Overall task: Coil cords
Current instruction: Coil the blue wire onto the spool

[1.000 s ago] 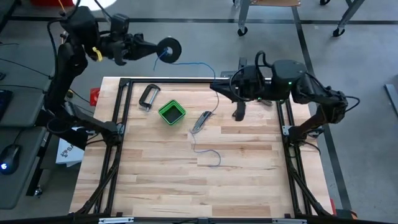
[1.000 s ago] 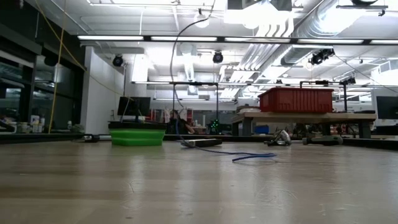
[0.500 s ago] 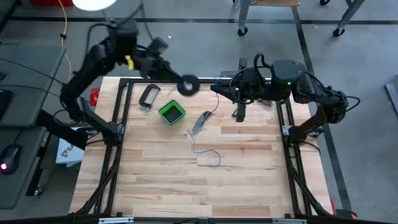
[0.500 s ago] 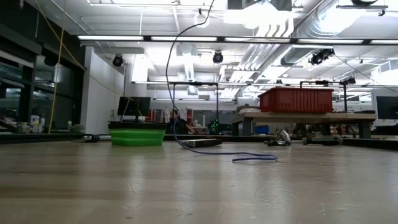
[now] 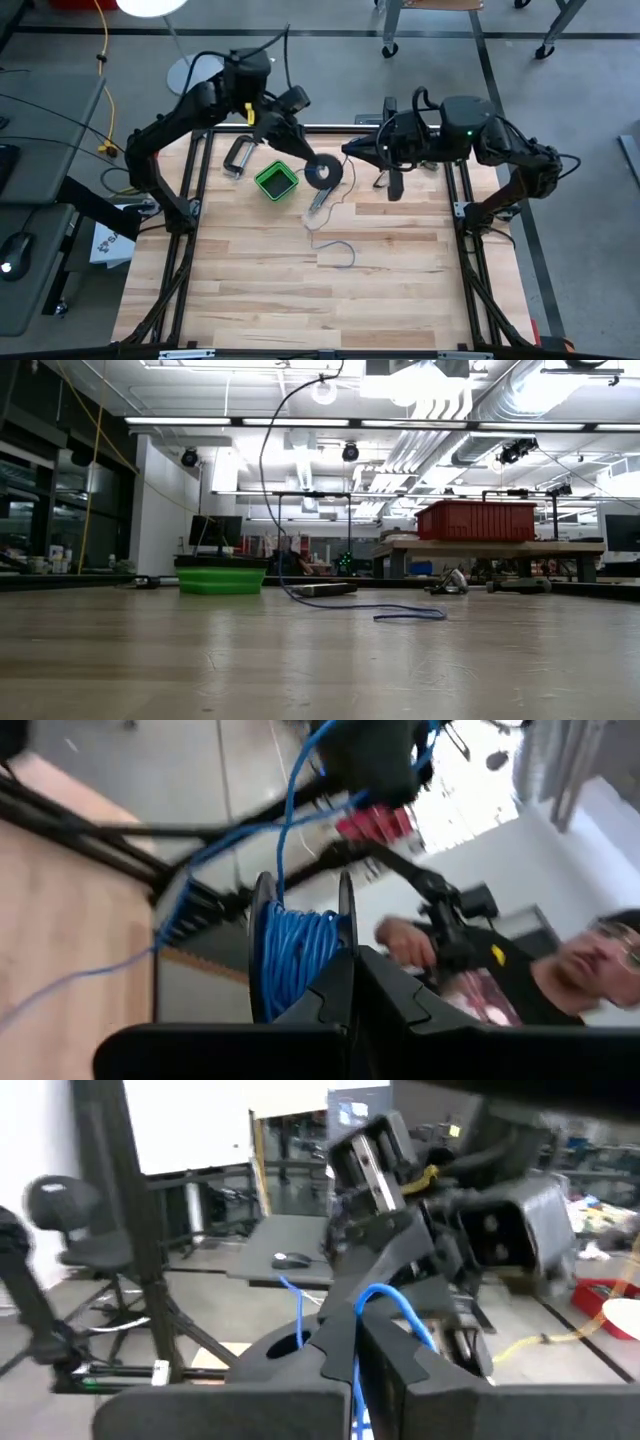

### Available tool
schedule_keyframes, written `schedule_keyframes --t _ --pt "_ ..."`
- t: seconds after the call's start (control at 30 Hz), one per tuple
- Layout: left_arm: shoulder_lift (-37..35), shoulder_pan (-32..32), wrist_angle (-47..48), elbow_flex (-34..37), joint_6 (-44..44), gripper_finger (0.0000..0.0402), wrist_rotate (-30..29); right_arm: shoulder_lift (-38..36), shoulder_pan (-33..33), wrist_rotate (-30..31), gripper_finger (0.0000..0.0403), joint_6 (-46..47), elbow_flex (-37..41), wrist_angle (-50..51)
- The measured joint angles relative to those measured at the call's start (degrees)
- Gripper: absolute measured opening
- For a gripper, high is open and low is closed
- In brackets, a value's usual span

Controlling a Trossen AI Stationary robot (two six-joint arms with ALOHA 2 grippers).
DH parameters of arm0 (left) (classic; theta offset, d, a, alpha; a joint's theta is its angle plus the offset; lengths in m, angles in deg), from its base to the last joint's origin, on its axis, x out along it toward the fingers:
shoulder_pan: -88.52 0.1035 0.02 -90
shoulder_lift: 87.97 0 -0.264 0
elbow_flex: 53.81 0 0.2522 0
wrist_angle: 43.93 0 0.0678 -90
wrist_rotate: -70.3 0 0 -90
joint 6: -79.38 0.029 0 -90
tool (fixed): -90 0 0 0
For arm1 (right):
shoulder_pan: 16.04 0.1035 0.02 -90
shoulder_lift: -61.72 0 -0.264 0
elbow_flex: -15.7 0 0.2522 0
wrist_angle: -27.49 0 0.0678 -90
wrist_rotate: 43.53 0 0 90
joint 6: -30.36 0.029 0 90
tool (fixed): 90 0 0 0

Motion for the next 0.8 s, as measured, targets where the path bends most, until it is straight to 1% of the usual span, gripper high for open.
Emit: schedule_keyframes --t 0.1,0.2,0.3,0.4,0.53,0.6,0.67,0.73,0.8 --pt "0.95 -1.77 -0.25 0.00 -1.51 0.0001 2.20 -0.01 0.00 -1.53 0.0000 -0.06 -0.01 -0.15" --pt "2.08 -3.67 -2.45 0.00 -3.28 0.0001 3.43 0.09 -0.62 -2.84 0.0000 -0.05 0.00 -0.10" --pt "3.29 -5.67 -7.80 0.00 -6.20 0.0001 4.69 0.14 -1.32 -4.12 0.0000 -0.02 0.00 -0.45" --pt "4.46 -7.35 -17.79 0.00 -11.92 0.0001 6.45 0.22 -2.03 -7.35 0.0000 0.00 0.00 -2.12" --pt "6.06 -8.75 -36.77 0.00 -22.35 0.0001 7.89 0.48 -2.43 -12.32 0.0000 0.02 -0.02 -5.52" --pt "6.73 -9.11 -46.90 0.00 -27.54 0.0001 7.37 0.89 -2.40 -13.43 0.0000 0.02 -0.02 -6.68" --pt "7.08 -9.21 -55.58 0.00 -31.07 0.0001 5.45 1.13 -2.37 -13.90 0.0000 0.00 0.00 -7.78" --pt "7.17 -9.20 -60.39 -0.01 -32.41 0.0001 3.30 1.56 -2.36 -14.34 0.0000 0.01 -0.02 -9.63" --pt "7.21 -9.15 -62.18 -0.02 -32.24 0.0001 1.46 2.07 -2.40 -15.79 0.0000 0.02 -0.02 -11.40"
